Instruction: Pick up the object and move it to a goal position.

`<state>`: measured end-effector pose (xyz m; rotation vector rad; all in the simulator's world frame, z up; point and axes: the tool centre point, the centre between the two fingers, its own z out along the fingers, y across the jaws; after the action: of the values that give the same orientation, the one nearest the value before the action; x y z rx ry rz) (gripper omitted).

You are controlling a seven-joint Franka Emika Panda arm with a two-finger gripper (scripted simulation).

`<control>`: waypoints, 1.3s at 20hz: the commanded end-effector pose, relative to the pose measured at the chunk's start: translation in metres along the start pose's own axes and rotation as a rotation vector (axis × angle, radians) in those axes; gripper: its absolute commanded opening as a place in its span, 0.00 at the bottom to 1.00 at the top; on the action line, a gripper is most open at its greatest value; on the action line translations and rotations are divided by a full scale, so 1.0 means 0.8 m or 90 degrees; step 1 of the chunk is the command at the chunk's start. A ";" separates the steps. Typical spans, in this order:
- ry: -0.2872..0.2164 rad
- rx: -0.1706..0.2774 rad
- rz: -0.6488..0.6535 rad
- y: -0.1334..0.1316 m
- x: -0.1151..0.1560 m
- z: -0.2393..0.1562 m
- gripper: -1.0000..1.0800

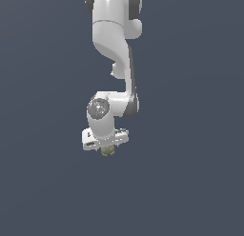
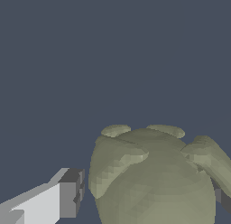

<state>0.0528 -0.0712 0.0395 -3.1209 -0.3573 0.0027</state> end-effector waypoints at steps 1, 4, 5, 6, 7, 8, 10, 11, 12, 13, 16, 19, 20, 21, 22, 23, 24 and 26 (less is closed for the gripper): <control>0.001 0.000 0.000 0.000 0.001 0.000 0.00; 0.001 0.000 0.000 0.000 0.001 0.000 0.00; 0.001 0.000 0.000 0.000 0.001 0.000 0.00; 0.001 0.000 0.000 0.000 0.001 0.000 0.00; 0.001 0.000 0.000 0.000 0.001 0.000 0.00; 0.001 0.000 0.000 0.000 0.001 0.000 0.00; 0.001 0.000 0.000 0.000 0.001 0.000 0.00; 0.001 0.000 0.000 0.000 0.001 0.000 0.00; 0.001 0.000 0.000 0.000 0.001 0.000 0.00; 0.001 0.000 0.000 0.000 0.000 0.000 0.00; 0.001 0.000 0.000 -0.001 -0.003 -0.002 0.00; 0.001 0.000 0.000 -0.004 -0.009 -0.004 0.00; 0.001 0.000 0.000 -0.005 -0.011 -0.005 0.00; 0.001 0.000 0.000 -0.007 -0.014 -0.006 0.00; 0.001 0.000 0.000 -0.008 -0.017 -0.007 0.00; 0.001 0.000 0.000 -0.010 -0.021 -0.009 0.00; 0.001 0.000 0.000 -0.012 -0.025 -0.010 0.00; 0.001 0.000 0.000 -0.016 -0.034 -0.014 0.00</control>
<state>0.0293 -0.0661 0.0482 -3.1211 -0.3573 0.0010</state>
